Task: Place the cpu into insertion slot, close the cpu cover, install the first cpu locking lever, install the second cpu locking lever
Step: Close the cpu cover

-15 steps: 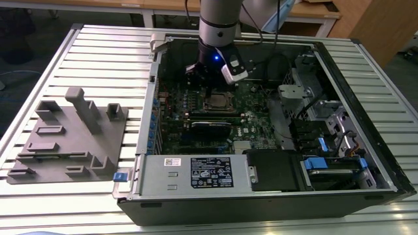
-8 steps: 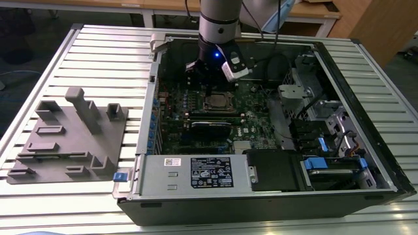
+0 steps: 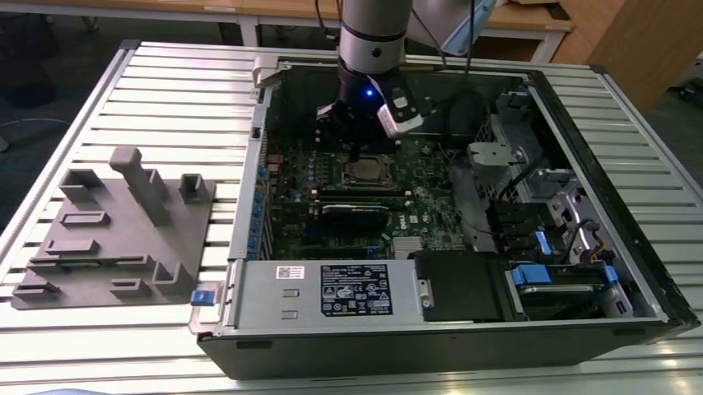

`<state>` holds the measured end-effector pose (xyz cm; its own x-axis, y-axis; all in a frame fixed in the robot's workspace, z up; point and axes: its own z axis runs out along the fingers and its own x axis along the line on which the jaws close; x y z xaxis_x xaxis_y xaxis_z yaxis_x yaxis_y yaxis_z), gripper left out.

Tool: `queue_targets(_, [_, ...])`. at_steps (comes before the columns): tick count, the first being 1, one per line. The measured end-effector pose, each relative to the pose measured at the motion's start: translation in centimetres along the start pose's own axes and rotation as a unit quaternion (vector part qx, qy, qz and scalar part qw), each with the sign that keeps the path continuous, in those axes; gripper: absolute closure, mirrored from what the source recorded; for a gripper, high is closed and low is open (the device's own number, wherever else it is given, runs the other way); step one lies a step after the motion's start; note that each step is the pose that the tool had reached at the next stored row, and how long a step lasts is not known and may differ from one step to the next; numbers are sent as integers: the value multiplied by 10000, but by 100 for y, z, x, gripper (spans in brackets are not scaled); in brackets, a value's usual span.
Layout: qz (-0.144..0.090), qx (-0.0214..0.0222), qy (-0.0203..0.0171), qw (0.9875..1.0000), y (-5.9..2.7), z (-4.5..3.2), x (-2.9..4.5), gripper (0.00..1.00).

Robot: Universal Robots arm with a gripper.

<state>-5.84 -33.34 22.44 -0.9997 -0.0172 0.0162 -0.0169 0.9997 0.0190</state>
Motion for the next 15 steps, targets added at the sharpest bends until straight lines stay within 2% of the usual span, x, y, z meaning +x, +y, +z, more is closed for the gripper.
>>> queue_targets(7, [-1, 0, 0, 10000, -3, 1, -174, 89])
queue_targets(11, [0, -1, -1, 10000, -3, 2, -189, 89])
queue_targets(12, [-2, 0, -8, 10000, -3, 2, -189, 89])
queue_targets(15, [-8, -11, -70, 10000, -3, 6, -189, 89])
